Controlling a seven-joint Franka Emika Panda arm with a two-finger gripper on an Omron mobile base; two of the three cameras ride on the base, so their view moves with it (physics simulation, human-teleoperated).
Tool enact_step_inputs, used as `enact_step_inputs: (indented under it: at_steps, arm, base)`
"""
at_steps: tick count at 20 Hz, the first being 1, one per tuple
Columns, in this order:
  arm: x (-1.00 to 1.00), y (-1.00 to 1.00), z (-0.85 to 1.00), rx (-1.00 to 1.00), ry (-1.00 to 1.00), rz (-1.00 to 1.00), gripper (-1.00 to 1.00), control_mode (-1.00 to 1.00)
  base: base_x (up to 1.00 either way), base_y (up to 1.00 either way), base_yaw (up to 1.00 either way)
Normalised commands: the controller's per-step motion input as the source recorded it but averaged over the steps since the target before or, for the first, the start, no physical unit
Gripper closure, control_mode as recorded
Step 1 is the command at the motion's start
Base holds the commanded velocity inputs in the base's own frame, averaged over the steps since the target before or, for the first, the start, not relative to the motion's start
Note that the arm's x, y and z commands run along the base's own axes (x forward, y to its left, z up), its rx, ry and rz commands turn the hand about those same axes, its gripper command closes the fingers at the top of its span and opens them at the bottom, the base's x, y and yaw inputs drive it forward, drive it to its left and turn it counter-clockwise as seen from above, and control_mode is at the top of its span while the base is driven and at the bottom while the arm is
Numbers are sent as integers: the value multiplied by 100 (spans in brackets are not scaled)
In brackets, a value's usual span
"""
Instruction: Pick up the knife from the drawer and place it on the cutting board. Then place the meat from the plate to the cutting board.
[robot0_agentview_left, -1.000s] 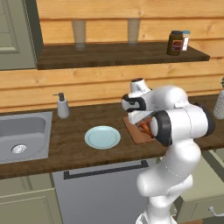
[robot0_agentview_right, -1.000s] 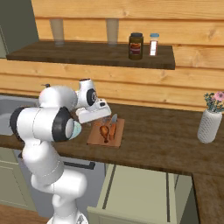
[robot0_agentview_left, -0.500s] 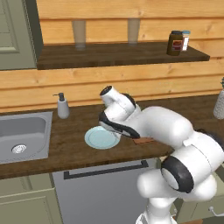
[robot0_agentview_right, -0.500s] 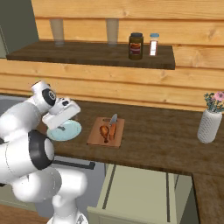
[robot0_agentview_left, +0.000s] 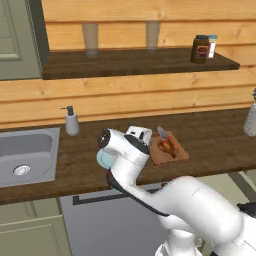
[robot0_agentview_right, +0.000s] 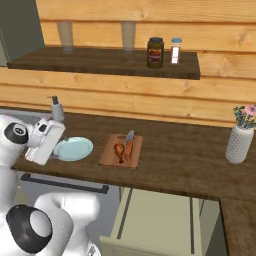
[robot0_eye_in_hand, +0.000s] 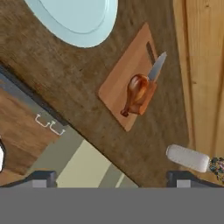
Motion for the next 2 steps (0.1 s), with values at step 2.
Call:
enact_step_inputs:
  at_steps: [2]
  arm:
    - [-42, -15, 0, -2, -16, 12, -100, -100]
  base:
    - [0, 0, 0]
